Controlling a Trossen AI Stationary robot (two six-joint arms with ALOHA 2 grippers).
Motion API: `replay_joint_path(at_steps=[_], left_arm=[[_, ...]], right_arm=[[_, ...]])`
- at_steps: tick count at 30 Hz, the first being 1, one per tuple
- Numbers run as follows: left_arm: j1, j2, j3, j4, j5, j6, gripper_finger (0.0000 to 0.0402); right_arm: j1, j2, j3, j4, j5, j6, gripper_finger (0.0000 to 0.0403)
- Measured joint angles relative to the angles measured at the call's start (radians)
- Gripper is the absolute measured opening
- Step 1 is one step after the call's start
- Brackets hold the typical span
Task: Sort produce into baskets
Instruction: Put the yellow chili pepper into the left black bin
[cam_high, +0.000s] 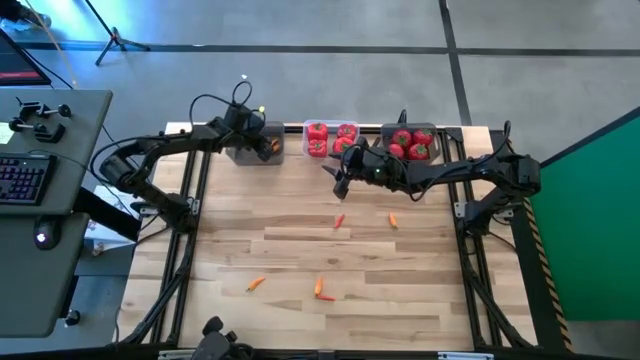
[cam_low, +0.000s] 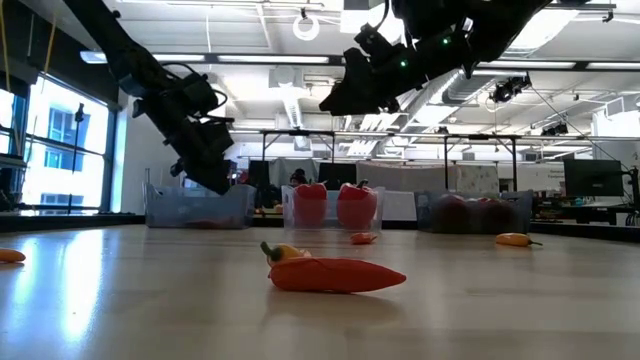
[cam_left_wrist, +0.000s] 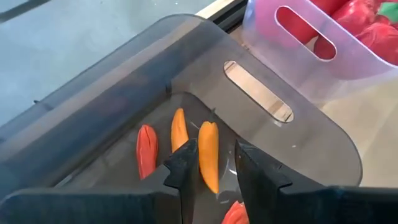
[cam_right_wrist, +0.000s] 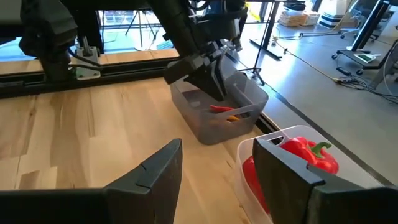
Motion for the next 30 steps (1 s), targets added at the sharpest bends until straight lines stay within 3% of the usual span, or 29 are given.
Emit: replay_joint_path(at_steps=[4, 9, 13, 17, 30], left_arm=[[-0.009, -0.024, 0.000, 0.001, -0.001, 0.039, 0.0089], [-0.090, -0.112, -0.009, 0.020, -0.002, 0.126, 0.0046], [-0.204, -0.195, -0.050, 0.055, -0.001, 0.159, 0.0010], [-0.344, -0.247, -0.081, 0.057, 0.001, 0.184, 0.0004], [-0.771, -0.187, -0.117, 0.120, 0.046, 0.151, 0.0001]], right_arm=[[0.000, 0.000, 0.000, -0.001, -0.001, -0.001, 0.0186], [0.004, 0.000, 0.000, -0.041, -0.002, 0.001, 0.0186], [0.012, 0.000, 0.000, -0.082, -0.002, 0.006, 0.0186], [0.030, 0.000, 0.000, -0.096, -0.002, 0.005, 0.0186], [0.125, 0.000, 0.000, -0.261, -0.025, 0.005, 0.0186]])
